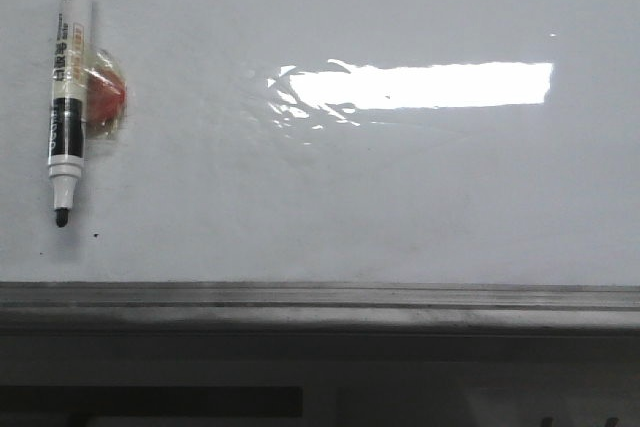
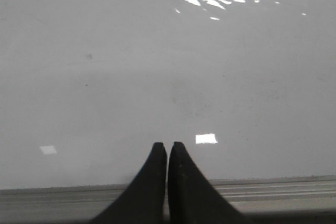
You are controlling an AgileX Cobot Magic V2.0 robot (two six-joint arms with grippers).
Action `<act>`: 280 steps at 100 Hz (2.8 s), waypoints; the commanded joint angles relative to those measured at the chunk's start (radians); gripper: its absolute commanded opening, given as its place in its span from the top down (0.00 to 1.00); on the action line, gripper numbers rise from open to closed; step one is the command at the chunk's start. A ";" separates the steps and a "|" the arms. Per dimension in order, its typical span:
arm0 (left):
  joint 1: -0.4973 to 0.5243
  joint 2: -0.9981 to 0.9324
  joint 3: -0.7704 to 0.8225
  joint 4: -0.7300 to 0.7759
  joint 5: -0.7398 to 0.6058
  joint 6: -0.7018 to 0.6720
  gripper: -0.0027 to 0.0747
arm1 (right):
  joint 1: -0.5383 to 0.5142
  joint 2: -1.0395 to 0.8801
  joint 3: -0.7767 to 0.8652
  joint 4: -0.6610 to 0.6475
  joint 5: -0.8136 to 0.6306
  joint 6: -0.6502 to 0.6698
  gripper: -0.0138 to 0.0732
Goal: Write number 6 on whiteboard
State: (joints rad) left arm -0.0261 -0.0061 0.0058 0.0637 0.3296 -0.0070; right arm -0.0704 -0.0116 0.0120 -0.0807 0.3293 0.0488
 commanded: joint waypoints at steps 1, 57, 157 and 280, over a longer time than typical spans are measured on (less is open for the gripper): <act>0.003 -0.030 0.044 0.001 -0.059 -0.009 0.99 | -0.007 -0.018 0.027 -0.014 -0.011 -0.003 0.92; 0.003 -0.030 0.044 0.001 -0.059 -0.009 0.99 | -0.007 -0.018 0.027 -0.014 -0.011 -0.003 0.92; 0.003 -0.030 0.044 -0.064 -0.105 -0.007 0.99 | -0.007 -0.018 0.027 -0.016 -0.011 -0.003 0.92; 0.003 0.057 -0.056 -0.117 -0.148 -0.003 0.99 | -0.007 0.048 0.000 0.168 -0.239 -0.001 0.92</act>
State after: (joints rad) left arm -0.0261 0.0008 0.0014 -0.0312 0.2195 -0.0070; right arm -0.0704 -0.0097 0.0139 0.0208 0.1274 0.0502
